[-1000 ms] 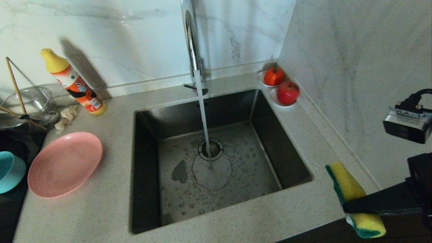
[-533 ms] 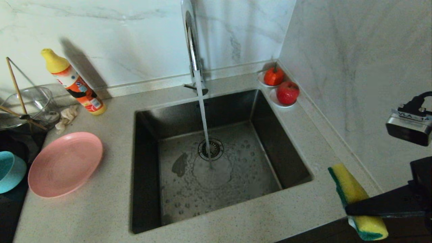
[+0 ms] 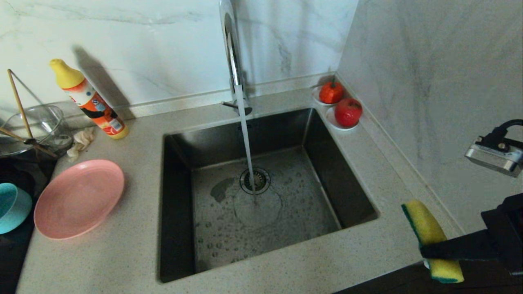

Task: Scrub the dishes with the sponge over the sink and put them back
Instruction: Put down the sponge

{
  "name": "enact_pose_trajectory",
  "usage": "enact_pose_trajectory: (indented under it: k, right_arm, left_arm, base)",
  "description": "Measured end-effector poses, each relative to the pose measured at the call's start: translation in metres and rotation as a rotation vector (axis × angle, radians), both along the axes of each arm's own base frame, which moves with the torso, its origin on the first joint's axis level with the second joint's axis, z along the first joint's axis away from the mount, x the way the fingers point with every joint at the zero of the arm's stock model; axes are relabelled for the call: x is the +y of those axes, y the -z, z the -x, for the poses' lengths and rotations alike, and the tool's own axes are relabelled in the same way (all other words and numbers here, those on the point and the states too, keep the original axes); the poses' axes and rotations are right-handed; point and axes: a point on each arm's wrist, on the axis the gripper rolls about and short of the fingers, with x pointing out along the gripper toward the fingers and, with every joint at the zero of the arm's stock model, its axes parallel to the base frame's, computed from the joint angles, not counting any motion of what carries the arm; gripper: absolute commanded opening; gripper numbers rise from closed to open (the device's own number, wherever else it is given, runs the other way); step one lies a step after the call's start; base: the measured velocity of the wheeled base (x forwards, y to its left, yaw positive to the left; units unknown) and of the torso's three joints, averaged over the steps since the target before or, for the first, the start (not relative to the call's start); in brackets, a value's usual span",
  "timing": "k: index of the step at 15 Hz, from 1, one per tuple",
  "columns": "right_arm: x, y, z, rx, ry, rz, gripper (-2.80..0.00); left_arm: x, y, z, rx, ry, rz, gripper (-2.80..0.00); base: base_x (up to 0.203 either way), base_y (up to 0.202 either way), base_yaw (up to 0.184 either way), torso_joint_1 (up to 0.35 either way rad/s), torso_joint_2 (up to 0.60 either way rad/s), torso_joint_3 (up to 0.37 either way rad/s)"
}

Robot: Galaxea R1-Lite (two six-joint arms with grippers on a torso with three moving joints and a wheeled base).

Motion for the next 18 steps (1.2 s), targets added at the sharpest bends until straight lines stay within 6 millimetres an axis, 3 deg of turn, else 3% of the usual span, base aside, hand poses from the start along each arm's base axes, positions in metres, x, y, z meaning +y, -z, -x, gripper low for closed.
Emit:
enact_pose_trajectory:
  k: [11,18]
  right_arm:
    - [-0.015,0.052,0.015,-0.137,-0.098,0.556,-2.80]
    - [-0.008,0.098,-0.003,-0.204,-0.050,0.638,-2.80]
  left_arm:
    - [0.000,0.001,0.000,0.005,0.001,-0.002,-2.80]
    - [0.000,0.001,0.000,0.006,0.000,0.000,-2.80]
  base:
    - [0.000,0.000,0.000,0.000,0.00,0.000]
    - [0.000,0.000,0.000,0.000,0.00,0.000]
